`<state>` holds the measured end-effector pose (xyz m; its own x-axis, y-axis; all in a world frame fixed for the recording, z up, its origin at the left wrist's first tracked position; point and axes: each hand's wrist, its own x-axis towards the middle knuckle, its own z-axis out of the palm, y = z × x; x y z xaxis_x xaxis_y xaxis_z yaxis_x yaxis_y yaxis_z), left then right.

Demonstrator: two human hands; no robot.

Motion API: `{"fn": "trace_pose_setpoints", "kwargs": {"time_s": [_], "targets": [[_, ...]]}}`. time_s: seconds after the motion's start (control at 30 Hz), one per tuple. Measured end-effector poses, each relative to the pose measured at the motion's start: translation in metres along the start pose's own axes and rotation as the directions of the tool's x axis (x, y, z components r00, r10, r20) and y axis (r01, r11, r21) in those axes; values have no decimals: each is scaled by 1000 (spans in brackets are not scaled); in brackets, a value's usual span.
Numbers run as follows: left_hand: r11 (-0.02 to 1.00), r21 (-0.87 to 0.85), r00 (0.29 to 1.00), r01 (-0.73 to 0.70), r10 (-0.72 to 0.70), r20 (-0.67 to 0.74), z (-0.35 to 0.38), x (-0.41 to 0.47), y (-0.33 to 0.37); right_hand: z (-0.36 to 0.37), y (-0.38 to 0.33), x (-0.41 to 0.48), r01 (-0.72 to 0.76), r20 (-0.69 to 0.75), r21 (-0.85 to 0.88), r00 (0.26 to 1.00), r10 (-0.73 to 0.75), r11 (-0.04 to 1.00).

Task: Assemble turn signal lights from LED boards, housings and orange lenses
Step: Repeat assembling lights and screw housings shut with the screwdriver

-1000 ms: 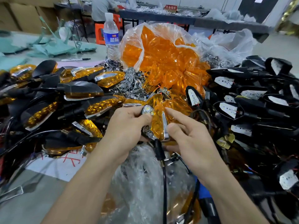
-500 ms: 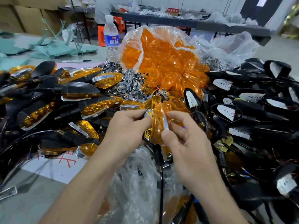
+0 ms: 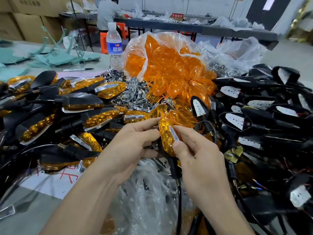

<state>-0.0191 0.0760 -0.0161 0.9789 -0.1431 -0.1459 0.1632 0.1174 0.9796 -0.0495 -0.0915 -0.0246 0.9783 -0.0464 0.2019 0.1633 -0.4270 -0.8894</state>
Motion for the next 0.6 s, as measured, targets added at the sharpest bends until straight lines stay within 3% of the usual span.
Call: {"fn": "trace_pose_setpoints", "kwargs": {"time_s": [0.23, 0.6], "targets": [[998, -68, 1000, -18, 17, -7, -3, 1, -3, -2, -3, -1, -12, 23, -26, 1000, 12, 1000], [969, -179, 985, -169, 161, -59, 3, -3, 0, -3, -7, -3, 99, 104, 74, 989, -106, 992]]}}
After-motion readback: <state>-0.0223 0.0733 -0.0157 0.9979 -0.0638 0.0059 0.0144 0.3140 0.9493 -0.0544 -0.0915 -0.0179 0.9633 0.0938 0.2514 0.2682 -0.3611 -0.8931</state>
